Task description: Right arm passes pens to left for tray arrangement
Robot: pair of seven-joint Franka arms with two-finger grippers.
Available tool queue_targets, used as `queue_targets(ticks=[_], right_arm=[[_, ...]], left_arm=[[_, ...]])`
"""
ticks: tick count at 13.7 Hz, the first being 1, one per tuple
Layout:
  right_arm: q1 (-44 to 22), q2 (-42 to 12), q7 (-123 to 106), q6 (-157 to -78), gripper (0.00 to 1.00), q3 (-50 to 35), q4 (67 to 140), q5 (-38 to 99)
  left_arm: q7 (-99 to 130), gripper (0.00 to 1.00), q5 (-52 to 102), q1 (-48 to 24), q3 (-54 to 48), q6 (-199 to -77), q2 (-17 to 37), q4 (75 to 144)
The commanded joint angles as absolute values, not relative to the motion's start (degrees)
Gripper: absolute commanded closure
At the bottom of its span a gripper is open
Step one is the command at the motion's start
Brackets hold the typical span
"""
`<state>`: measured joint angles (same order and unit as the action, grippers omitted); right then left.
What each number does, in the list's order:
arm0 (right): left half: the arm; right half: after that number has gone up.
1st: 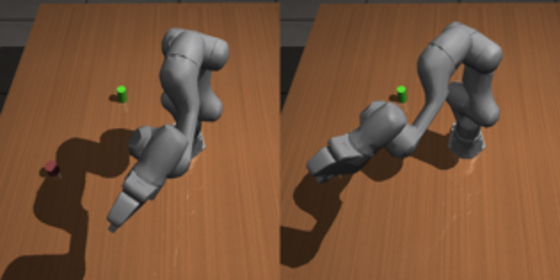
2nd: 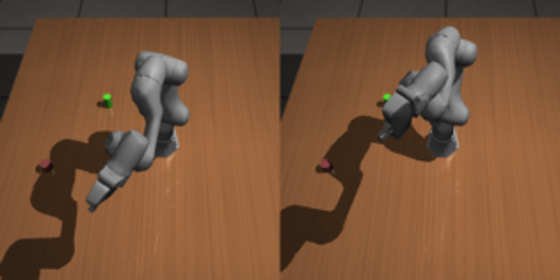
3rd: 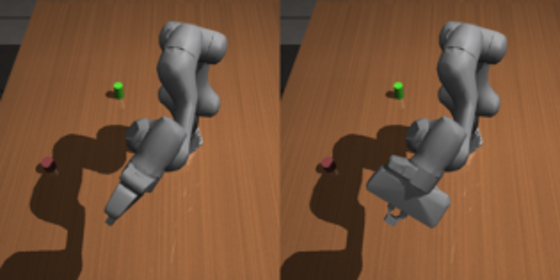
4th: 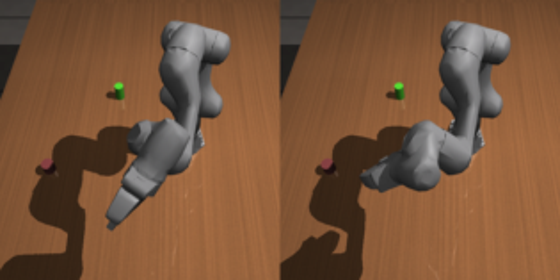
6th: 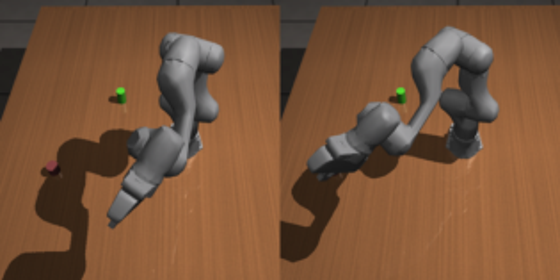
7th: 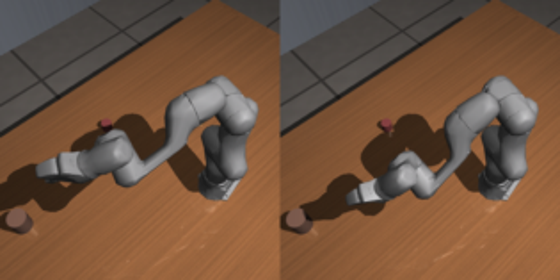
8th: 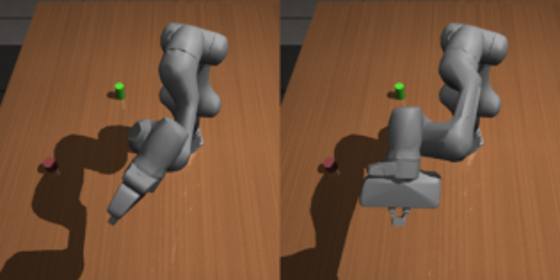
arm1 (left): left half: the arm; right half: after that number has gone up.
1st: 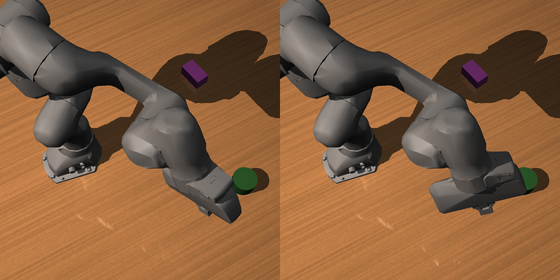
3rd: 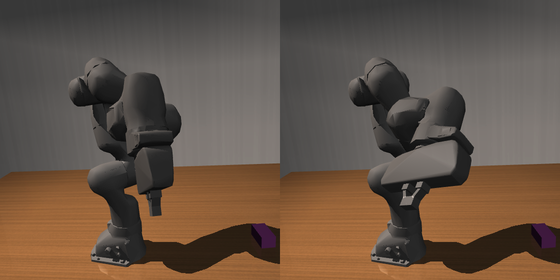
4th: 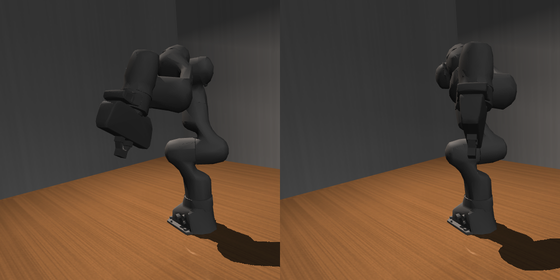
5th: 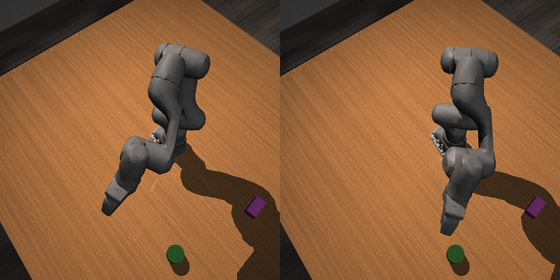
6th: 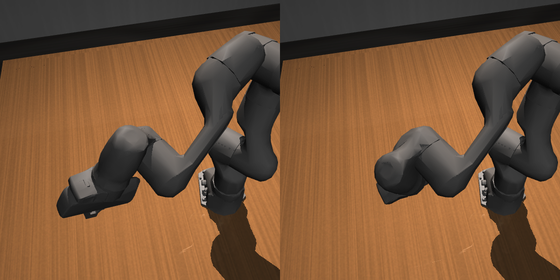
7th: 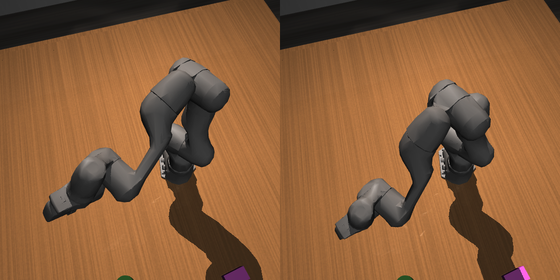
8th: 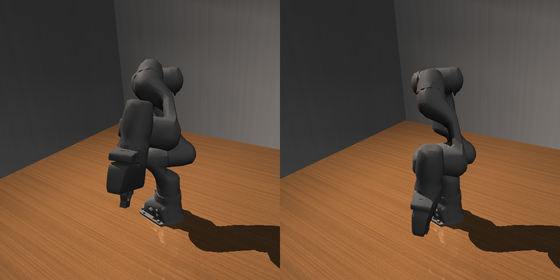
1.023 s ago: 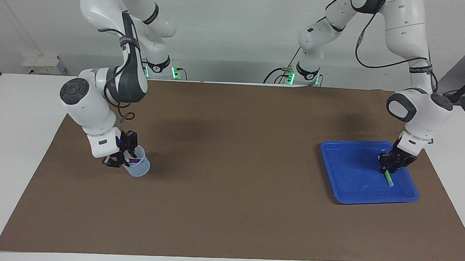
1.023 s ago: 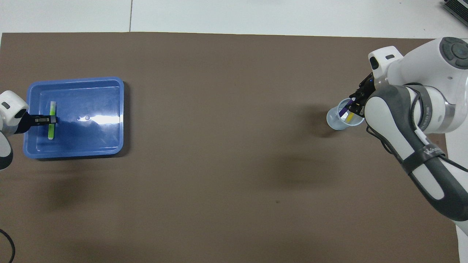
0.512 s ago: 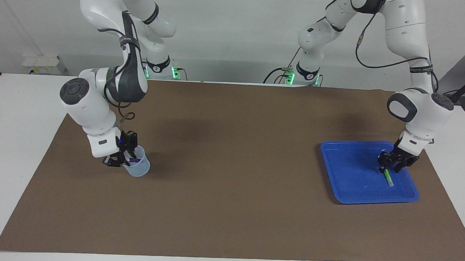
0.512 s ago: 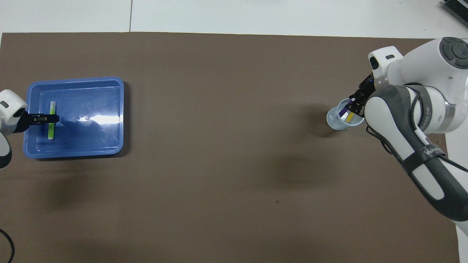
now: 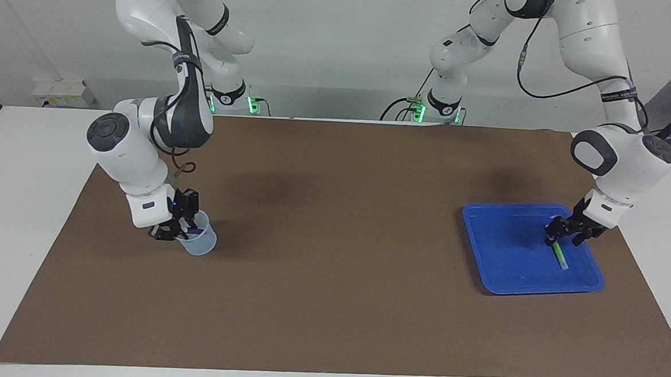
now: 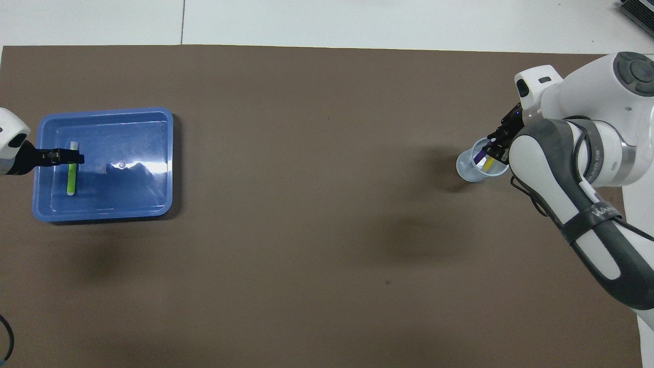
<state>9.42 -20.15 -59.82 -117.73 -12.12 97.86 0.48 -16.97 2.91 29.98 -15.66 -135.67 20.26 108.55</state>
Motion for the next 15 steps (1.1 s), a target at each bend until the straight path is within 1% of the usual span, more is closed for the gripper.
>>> queue_targets(ticks=[1,2,3,8,12,15], right_arm=[[10.11,-18.81,-58.01,-116.81,0.71,-12.83,99.14,-0.88],[10.11,-18.81,-58.01,-116.55,0.72,-12.83,99.14,-0.88],[10.11,-18.81,-58.01,-116.54,0.73,-12.83,99.14,-0.79],[10.11,-18.81,-57.48,-116.28,0.77,-12.83,99.14,-0.7],[10.11,-18.55,-56.51,-115.58,0.8,-12.83,99.05,-0.7],[10.11,-18.02,-56.51,-115.14,0.82,-12.83,98.96,-0.62]], left_arm=[[-14.77,0.09,1.93,28.74,-15.29,-134.03,19.52,108.02],[-14.33,0.06,1.93,28.31,-15.29,-134.21,19.08,108.1],[-13.72,0.0,1.93,27.52,-15.21,-134.64,18.55,108.28],[-13.27,0.0,1.93,25.93,-15.21,-133.95,15.3,108.72],[-14.06,0.0,1.5,25.23,-15.21,-133.95,15.21,108.9],[-14.85,0.0,1.49,24.87,-15.29,-131.06,13.98,109.07]])
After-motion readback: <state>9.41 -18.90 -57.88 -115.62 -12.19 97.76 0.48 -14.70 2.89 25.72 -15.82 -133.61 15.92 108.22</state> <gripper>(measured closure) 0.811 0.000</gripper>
